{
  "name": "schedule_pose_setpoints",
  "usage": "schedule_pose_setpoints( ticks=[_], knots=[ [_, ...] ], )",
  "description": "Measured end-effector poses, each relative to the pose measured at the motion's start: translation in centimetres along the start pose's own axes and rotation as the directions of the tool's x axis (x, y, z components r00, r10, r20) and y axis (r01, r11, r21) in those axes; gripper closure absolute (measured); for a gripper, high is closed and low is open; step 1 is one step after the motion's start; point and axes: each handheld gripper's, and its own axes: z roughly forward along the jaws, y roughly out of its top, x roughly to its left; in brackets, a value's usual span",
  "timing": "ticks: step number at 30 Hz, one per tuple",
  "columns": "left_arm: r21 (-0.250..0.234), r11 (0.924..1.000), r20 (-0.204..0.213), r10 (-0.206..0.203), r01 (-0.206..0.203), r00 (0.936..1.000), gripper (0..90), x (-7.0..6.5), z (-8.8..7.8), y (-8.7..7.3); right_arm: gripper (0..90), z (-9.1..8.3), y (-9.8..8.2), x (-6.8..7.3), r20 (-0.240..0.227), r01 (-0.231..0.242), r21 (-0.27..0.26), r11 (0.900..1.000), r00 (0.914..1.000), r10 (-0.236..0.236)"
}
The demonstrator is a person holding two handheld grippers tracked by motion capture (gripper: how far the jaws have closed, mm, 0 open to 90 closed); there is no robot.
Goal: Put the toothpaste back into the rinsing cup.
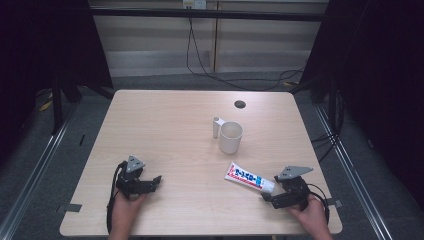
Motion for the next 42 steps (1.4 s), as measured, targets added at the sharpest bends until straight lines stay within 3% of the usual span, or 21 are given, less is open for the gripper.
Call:
schedule_pose_setpoints(
  ticks=[3,9,15,21,32,42],
  knots=[
    [0.013,0.9998,0.007,0.016,-0.016,0.9998,17.1,0.1,0.0,0.0,16.5,-0.1,0.6,0.1,-0.009,0.026,-0.004,1.000,0.9996,-0.026],
    [0.010,0.9998,0.006,0.016,-0.016,0.9999,14.7,0.0,0.1,0.0,14.4,-0.5,2.0,-0.6,-0.027,0.001,-0.020,1.000,0.9996,-0.002],
    [0.009,0.9998,0.006,0.015,-0.015,0.9999,14.7,0.0,0.1,0.0,16.8,-0.5,3.8,-0.5,-0.041,0.015,0.017,1.000,0.9991,-0.014],
    [0.014,0.9997,0.007,0.021,-0.021,0.9998,14.8,0.0,0.0,0.1,20.0,-0.3,6.0,0.0,-0.045,0.059,0.051,0.997,0.9974,-0.057],
    [0.014,0.9997,0.008,0.022,-0.022,0.9997,15.0,0.0,0.0,0.0,21.5,1.3,8.8,0.9,-0.052,0.126,0.134,0.983,0.9914,-0.121],
    [0.013,0.9996,0.010,0.024,-0.024,0.9997,15.4,0.0,0.0,0.0,24.1,2.9,9.7,1.3,-0.068,0.160,0.204,0.966,0.9864,-0.149]
  ],
)
